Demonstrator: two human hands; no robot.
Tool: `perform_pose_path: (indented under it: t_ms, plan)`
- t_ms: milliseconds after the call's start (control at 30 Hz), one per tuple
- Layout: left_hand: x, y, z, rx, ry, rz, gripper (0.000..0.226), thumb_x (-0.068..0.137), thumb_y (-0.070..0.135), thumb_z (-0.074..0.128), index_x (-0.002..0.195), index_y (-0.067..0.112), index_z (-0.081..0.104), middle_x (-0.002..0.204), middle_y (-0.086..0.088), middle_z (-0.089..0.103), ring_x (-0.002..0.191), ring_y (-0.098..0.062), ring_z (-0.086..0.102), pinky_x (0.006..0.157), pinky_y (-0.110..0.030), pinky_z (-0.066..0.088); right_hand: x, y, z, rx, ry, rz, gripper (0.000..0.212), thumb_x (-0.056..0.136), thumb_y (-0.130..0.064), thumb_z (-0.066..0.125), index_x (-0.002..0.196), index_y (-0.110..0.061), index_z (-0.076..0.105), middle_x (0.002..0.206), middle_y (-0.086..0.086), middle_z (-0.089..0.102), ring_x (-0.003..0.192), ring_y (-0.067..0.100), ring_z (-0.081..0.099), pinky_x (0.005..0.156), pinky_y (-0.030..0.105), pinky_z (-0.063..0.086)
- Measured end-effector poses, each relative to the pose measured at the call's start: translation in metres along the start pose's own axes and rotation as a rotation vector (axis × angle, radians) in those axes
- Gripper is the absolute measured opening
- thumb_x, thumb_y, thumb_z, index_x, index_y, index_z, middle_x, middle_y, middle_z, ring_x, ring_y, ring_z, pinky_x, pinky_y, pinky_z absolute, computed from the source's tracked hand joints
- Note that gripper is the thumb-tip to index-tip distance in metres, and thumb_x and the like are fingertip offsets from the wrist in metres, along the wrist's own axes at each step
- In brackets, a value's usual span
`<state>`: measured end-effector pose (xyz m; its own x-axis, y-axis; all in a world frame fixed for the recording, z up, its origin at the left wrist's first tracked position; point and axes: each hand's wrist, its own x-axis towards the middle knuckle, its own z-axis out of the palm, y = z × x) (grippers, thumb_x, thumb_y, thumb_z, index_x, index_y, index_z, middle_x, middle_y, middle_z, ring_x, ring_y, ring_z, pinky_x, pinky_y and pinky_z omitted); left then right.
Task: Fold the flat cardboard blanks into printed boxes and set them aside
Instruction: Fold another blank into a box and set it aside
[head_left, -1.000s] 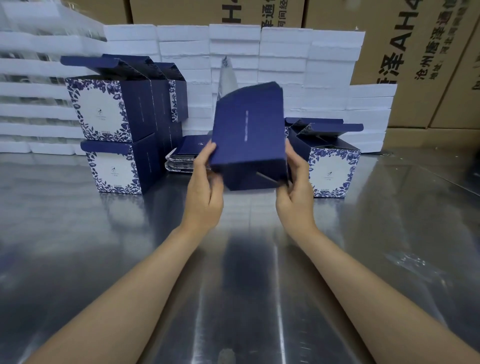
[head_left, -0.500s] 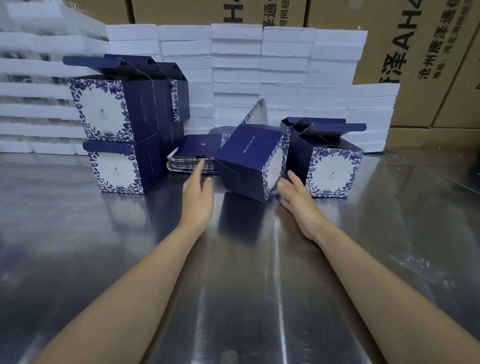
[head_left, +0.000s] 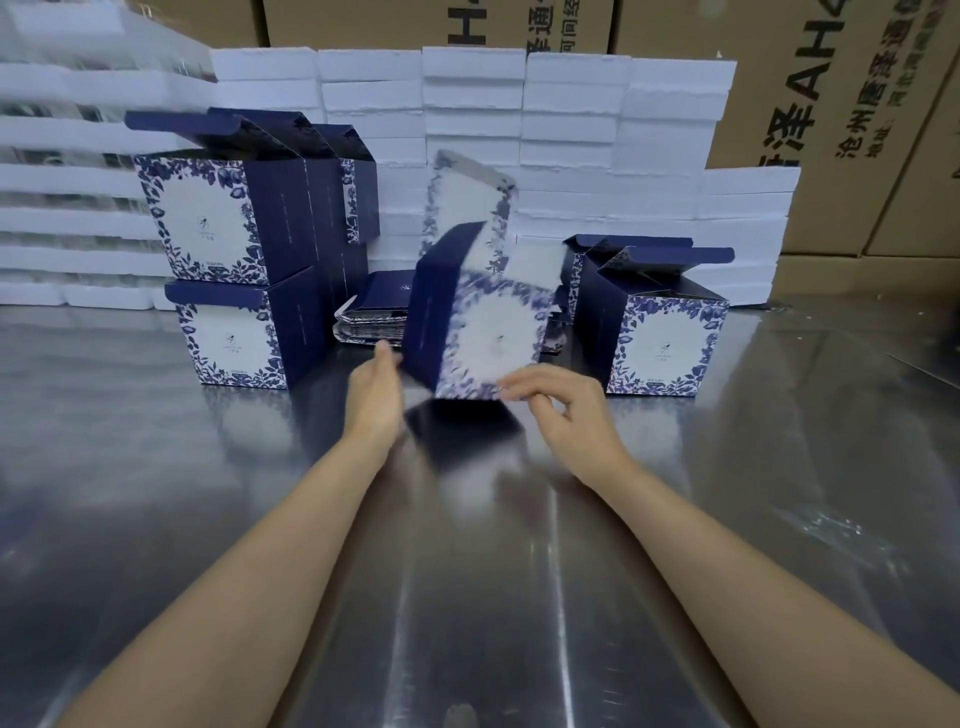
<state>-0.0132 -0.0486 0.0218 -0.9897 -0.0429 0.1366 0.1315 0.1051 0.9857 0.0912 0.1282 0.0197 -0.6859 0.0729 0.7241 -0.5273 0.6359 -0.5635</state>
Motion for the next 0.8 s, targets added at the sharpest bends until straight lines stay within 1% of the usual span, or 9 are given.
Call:
perform_pose_path:
  t_ms: [67,133,267,333,400,500,600,700,800]
  plan:
    - [0.006,-0.001,-0.006,-0.088,0.142,-0.133,0.046,0.104,0.036,0.027,0.123,0.013,0.062,0.133,-0.008,0.056,0.114,-0.023,0.051,0.089,-0.03,0.034,0.0,-0.002,0.001,-0.021,0.123,-0.036,0.03,0.076,0.011,0.045,0.072,-0.002,0.072,0.079,0.003,0.066,0.078,0.018,0.063,0.073,0.035,0.05]
    - [0.011,0.0,-0.01,-0.17,0.219,-0.155,0.04,0.103,0.033,0.031,0.117,0.012,0.062,0.13,-0.014,0.058,0.114,-0.029,0.053,0.09,-0.033,0.036,0.002,-0.001,-0.001,-0.085,0.221,-0.038,0.029,0.076,0.012,0.045,0.072,-0.004,0.068,0.078,0.0,0.06,0.075,0.016,0.058,0.069,0.034,0.047]
    - [0.006,0.009,-0.006,-0.346,0.182,0.036,0.04,0.103,0.04,0.031,0.129,0.019,0.053,0.133,0.001,0.054,0.124,-0.017,0.049,0.112,-0.041,0.034,0.007,0.003,-0.001,0.012,0.241,0.124,0.041,0.085,0.012,0.047,0.116,-0.011,0.061,0.117,0.002,0.048,0.109,0.014,0.053,0.097,0.034,0.046]
    - [-0.001,0.013,-0.003,-0.389,0.076,0.177,0.037,0.103,0.044,0.029,0.13,0.028,0.049,0.136,0.008,0.052,0.129,-0.012,0.045,0.115,-0.042,0.031,0.006,0.006,-0.001,0.121,0.12,0.212,0.056,0.091,0.007,0.05,0.138,-0.022,0.043,0.14,-0.001,0.038,0.131,0.013,0.041,0.113,0.039,0.035]
    - [-0.006,0.012,0.001,-0.33,-0.056,0.31,0.046,0.1,0.052,0.031,0.139,0.03,0.042,0.146,0.008,0.044,0.136,-0.01,0.04,0.117,-0.04,0.028,0.004,0.008,0.0,0.175,-0.034,0.246,0.065,0.095,-0.004,0.052,0.144,-0.036,0.026,0.152,-0.014,0.026,0.143,0.009,0.026,0.119,0.043,0.023]
    - [-0.012,0.008,0.004,-0.135,-0.171,0.484,0.053,0.096,0.057,0.033,0.145,0.035,0.036,0.144,0.015,0.036,0.13,0.013,0.032,0.11,-0.014,0.023,0.003,0.005,0.004,0.226,-0.111,0.225,0.066,0.094,-0.019,0.053,0.141,-0.047,0.016,0.152,-0.025,0.021,0.145,0.003,0.018,0.12,0.045,0.019]
    - [-0.016,0.009,0.003,0.009,-0.175,0.631,0.042,0.099,0.046,0.034,0.134,0.029,0.048,0.137,0.012,0.037,0.122,0.022,0.031,0.095,0.005,0.021,0.009,-0.002,0.001,0.129,0.002,0.149,0.061,0.091,-0.031,0.05,0.143,-0.042,0.02,0.147,-0.005,0.033,0.138,0.014,0.033,0.114,0.048,0.03]
    - [-0.019,0.014,0.001,0.038,-0.204,0.686,0.031,0.101,0.037,0.033,0.115,0.021,0.055,0.135,0.012,0.044,0.124,0.014,0.036,0.096,0.0,0.024,0.013,-0.008,-0.006,0.076,0.07,0.107,0.051,0.093,-0.034,0.047,0.143,-0.028,0.038,0.124,-0.003,0.038,0.12,0.015,0.045,0.105,0.049,0.04]
    - [-0.021,0.017,0.001,0.045,-0.224,0.744,0.037,0.102,0.035,0.026,0.106,0.013,0.056,0.128,0.004,0.049,0.123,0.003,0.042,0.102,-0.009,0.026,0.014,-0.011,-0.009,0.011,0.066,0.032,0.024,0.095,-0.03,0.046,0.112,-0.018,0.06,0.129,-0.007,0.038,0.122,0.021,0.045,0.097,0.053,0.043]
